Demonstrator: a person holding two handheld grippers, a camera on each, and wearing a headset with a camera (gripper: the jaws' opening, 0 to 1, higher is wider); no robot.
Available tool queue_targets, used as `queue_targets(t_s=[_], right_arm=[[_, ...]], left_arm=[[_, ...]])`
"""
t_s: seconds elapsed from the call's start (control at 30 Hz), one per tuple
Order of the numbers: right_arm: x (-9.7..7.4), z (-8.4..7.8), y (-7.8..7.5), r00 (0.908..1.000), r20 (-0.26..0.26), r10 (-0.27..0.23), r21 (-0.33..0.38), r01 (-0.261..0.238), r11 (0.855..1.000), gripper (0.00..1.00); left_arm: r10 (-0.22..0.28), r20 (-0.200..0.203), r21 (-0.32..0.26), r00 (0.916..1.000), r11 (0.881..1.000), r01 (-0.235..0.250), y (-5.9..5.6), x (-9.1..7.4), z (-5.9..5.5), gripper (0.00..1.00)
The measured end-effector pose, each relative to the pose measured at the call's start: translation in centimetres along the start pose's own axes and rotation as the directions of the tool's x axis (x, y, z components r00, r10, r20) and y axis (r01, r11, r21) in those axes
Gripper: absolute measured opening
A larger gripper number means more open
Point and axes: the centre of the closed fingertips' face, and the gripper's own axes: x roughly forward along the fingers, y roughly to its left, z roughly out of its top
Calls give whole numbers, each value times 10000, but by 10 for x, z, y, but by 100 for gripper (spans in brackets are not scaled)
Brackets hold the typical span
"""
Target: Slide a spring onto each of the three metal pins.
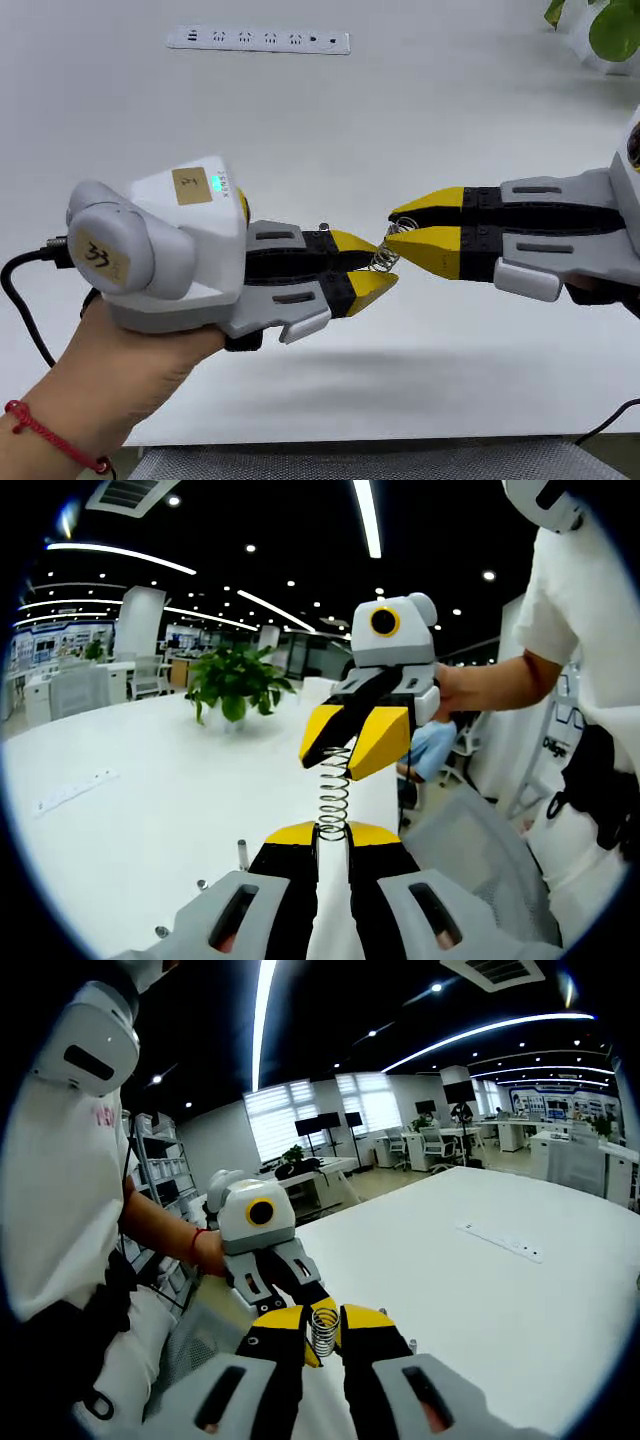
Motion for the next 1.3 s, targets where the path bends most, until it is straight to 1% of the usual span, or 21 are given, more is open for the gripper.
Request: queue_targets(t_s=[0.03, 0.13, 0.2, 0.23, 0.3, 0.37, 0.43, 0.47, 0.53, 0.57, 0.6, 0.7, 0.73, 0.77, 0.8, 0.83, 0.93, 1.03, 1.13, 1.17, 1.3], right_arm=[[0, -1, 0, 9999, -168, 34, -76, -35, 10000, 19], [-3, -8, 3, 9927, -1177, 275, -946, -388, 9948, 23], [-5, -11, 3, 9774, -2072, 427, -1660, -781, 9830, 26], [-7, -13, 4, 9645, -2587, 532, -2094, -1097, 9717, 27], [-7, -12, 7, 9461, -3160, 703, -2548, -1561, 9543, 30], [-4, -11, 13, 9216, -3759, 961, -2865, -2142, 9338, 32], [-8, -19, 7, 8898, -4433, 1082, -3179, -2690, 9092, 32], [-7, -22, 7, 8641, -4907, 1118, -3361, -3062, 8907, 31], [-6, -26, 6, 8313, -5452, 1079, -3550, -3456, 8686, 29], [-4, -29, 8, 8109, -5722, 1227, -3518, -3778, 8564, 29], [-3, -30, 9, 7965, -5900, 1321, -3457, -3971, 8502, 29], [1, -37, 11, 7456, -6520, 1381, -3496, -4572, 8178, 27], [3, -39, 11, 7221, -6796, 1290, -3575, -4796, 8014, 26], [3, -41, 10, 7065, -6974, 1207, -3643, -4945, 7892, 25], [3, -44, 10, 6852, -7187, 1181, -3662, -5174, 7734, 25], [4, -45, 9, 6741, -7298, 1140, -3673, -5273, 7662, 24], [6, -45, 7, 6569, -7455, 1124, -3641, -5427, 7570, 21], [5, -45, 9, 6344, -7641, 1171, -3521, -5622, 7483, 19], [5, -47, 10, 6151, -7808, 1096, -3554, -5816, 7318, 18], [4, -48, 9, 6058, -7887, 1045, -3579, -5907, 7231, 17], [4, -49, 8, 5902, -8015, 960, -3602, -6047, 7104, 14]], left_arm=[[-4, -16, 0, 10000, 10000, 4, 0, 0, -1, 10], [-28, -150, 4, 9999, 10000, 28, 0, 0, -3, 10], [-54, -218, 44, 9997, 10000, 55, -1, 1, -5, 10], [-52, -277, 68, 9996, 10000, 54, -2, 1, -6, 10], [-62, -311, 88, 9995, 9999, 65, -2, 1, -7, 10], [-72, -351, 115, 9994, 9999, 76, -2, 1, -8, 10], [-95, -419, 164, 9991, 9998, 102, -2, 2, -9, 10], [-108, -460, 199, 9989, 9997, 118, -2, 3, -10, 10], [-134, -524, 235, 9985, 9996, 146, -2, 3, -11, 10], [-155, -539, 273, 9984, 9995, 170, -3, 3, -11, 10], [-171, -553, 275, 9983, 9994, 187, -3, 4, -12, 10], [-204, -591, 307, 9980, 9993, 223, -3, 4, -13, 10], [-211, -617, 327, 9979, 9992, 231, -4, 5, -14, 10], [-210, -634, 342, 9978, 9991, 232, -4, 5, -14, 10], [-214, -643, 361, 9977, 9991, 238, -4, 5, -15, 10], [-226, -644, 360, 9977, 9990, 249, -5, 5, -15, 10], [-250, -660, 390, 9975, 9989, 276, -5, 6, -16, 10], [-230, -643, 358, 9977, 9990, 254, -5, 6, -16, 10], [-212, -569, 297, 9982, 9993, 229, -4, 6, -15, 10], [-214, -563, 307, 9982, 9993, 231, -5, 6, -15, 10], [-209, -489, 240, 9986, 9995, 221, -5, 6, -14, 10]])
